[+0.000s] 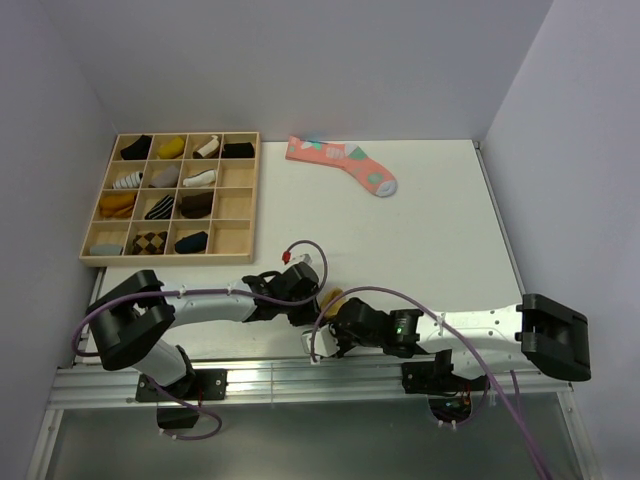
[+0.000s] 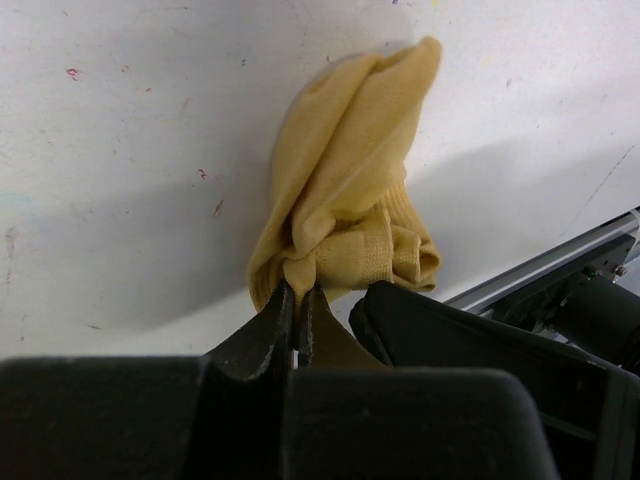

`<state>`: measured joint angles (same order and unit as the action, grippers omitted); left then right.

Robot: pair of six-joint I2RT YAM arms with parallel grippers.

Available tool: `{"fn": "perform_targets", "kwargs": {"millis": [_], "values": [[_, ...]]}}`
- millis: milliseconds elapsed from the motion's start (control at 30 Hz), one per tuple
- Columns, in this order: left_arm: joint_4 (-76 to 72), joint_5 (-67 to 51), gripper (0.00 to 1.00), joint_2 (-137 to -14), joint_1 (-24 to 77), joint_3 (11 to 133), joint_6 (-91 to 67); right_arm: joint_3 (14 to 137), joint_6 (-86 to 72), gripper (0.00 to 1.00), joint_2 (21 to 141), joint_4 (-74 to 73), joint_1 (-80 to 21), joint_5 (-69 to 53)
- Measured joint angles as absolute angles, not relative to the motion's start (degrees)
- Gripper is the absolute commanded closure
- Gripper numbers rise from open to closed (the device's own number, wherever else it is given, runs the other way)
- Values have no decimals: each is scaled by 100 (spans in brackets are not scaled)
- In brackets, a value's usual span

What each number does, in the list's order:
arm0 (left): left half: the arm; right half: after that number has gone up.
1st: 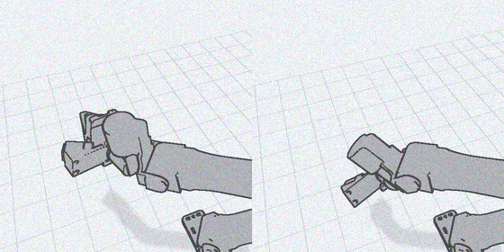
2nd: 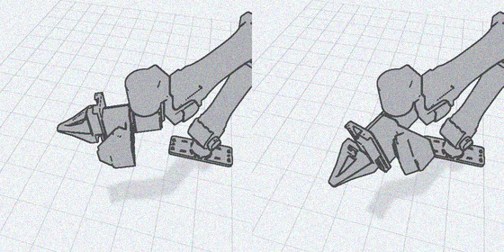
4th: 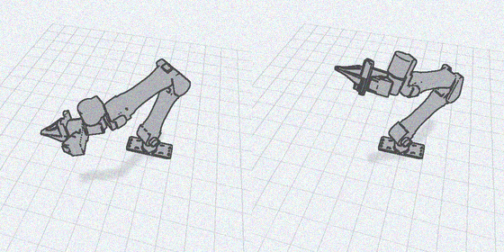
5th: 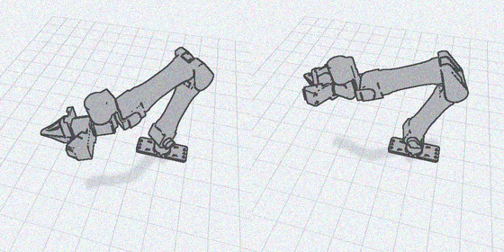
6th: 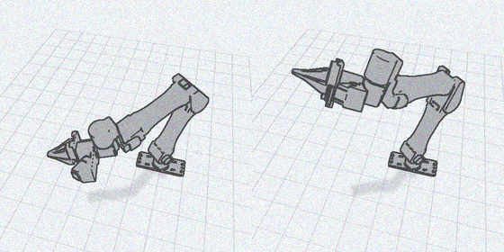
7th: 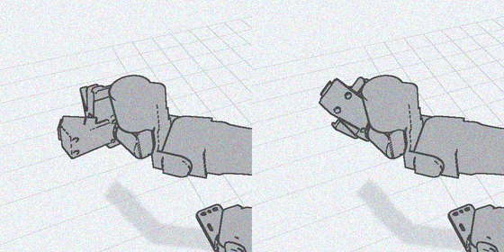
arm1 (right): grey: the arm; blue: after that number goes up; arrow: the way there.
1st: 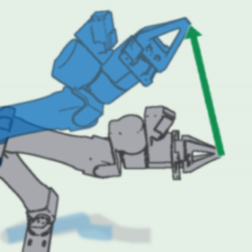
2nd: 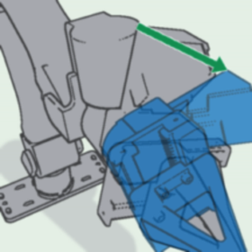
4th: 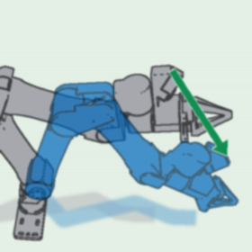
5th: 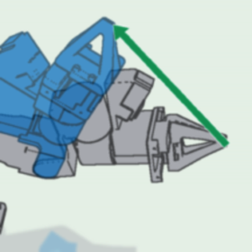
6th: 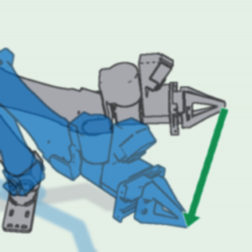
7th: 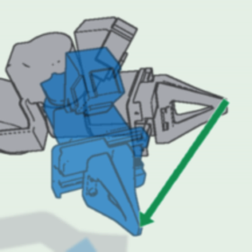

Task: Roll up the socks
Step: Roll the sock at the center of the board.

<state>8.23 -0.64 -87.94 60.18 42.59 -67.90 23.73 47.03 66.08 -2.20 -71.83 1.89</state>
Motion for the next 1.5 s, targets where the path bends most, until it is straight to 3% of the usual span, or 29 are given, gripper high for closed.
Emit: {"fn": "perform_targets", "kwargs": {"millis": [400, 700, 1067, 1500], "values": [[687, -193, 100, -8803, 6018, 4213, -6770, 2314, 4757, 57, 6722, -82, -7299, 421], [576, -272, 100, -8803, 6014, 4119, -6775, 2316, 4768, 65, 6860, -121, -7299, 410], [294, -416, 96, -8766, 5986, 3924, -6838, 2453, 4685, 93, 7024, -287, -7295, 353], [-591, -191, 82, -8106, 6018, 3122, -7428, 3693, 4466, 95, 7321, -1872, -5824, -1717]]}}
